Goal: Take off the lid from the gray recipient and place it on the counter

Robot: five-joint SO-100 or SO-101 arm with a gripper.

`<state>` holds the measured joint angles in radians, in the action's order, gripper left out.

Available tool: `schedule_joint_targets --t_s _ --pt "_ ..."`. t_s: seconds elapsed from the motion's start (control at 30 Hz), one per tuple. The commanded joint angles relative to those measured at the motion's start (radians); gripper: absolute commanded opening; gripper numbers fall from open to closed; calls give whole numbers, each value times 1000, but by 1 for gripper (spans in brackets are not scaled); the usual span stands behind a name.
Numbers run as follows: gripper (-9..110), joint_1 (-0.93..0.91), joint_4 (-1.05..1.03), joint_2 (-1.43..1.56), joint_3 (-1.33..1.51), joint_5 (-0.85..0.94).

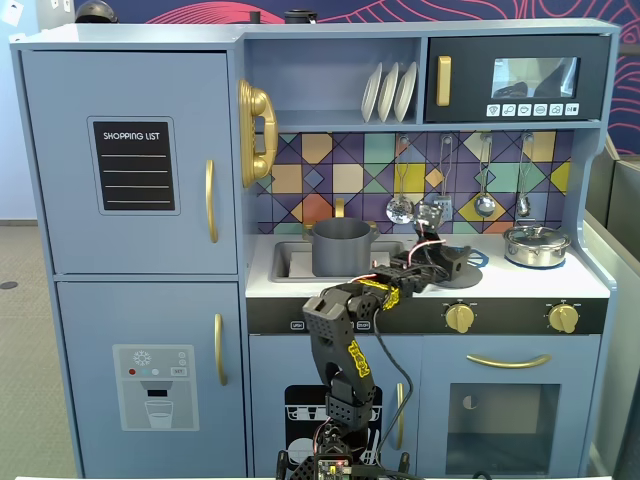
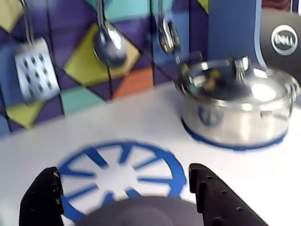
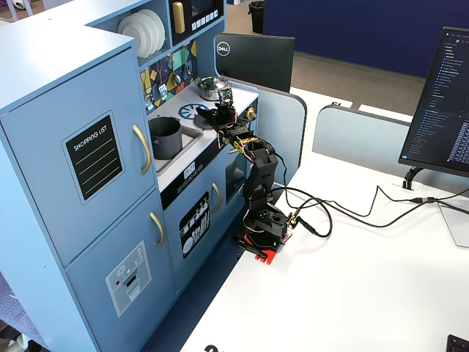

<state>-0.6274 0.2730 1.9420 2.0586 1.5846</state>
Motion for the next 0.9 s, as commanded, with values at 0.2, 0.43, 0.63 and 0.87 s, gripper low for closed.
schedule_joint_targets --t_s 0.2,0.43,0.63,0.87 --pt "4 160 -897 634 -52 -120" --pt "0 420 -1578 879 -38 -78" --pt "0 555 -1601 1009 290 -98" --pt "0 652 -1466 1040 644 -92"
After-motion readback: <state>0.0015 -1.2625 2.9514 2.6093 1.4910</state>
